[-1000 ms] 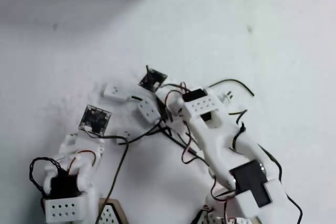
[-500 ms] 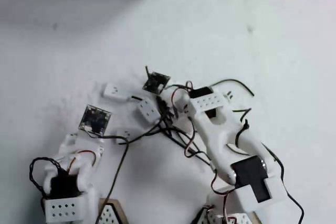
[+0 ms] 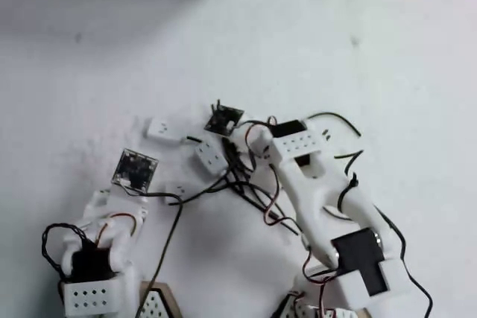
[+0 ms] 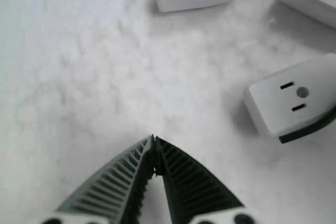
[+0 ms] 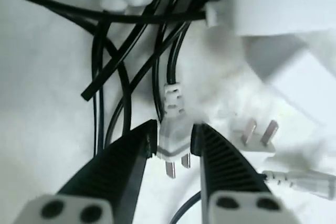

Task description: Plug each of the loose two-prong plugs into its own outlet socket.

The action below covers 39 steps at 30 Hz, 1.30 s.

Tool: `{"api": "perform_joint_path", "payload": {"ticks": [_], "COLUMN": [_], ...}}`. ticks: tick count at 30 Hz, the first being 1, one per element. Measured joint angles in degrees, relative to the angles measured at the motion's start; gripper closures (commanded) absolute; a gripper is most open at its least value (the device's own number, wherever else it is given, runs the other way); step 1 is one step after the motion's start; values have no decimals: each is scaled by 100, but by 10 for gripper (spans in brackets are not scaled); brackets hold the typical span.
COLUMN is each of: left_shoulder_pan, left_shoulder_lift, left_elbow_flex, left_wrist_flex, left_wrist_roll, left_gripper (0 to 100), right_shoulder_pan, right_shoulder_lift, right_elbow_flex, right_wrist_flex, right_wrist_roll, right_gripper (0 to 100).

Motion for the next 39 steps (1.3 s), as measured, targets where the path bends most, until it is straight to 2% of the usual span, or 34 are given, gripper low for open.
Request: {"api": "perform_joint_path", "payload": {"ticks": [9,24,32,36,39], "left_shoulder_pan": [0,0,0,0,0], "left_shoulder_lift": [0,0,0,0,0], "left_elbow_flex": [0,0,0,0,0], "left_wrist_flex": [0,0,0,0,0], "left_wrist_roll": [0,0,0,0,0], "left_gripper": [976,976,976,976,976], "right_shoulder_pan": [-26,35,387,484,545], "right_shoulder_lift": [-62,-44,791,993,1020], "right_elbow_flex": [0,44,-422,-642,-809], "right_wrist_flex": [35,35,35,35,35], "right_wrist_roll": [-325,-334,18,44,53], "right_gripper": [885,882,887,978,980]}}
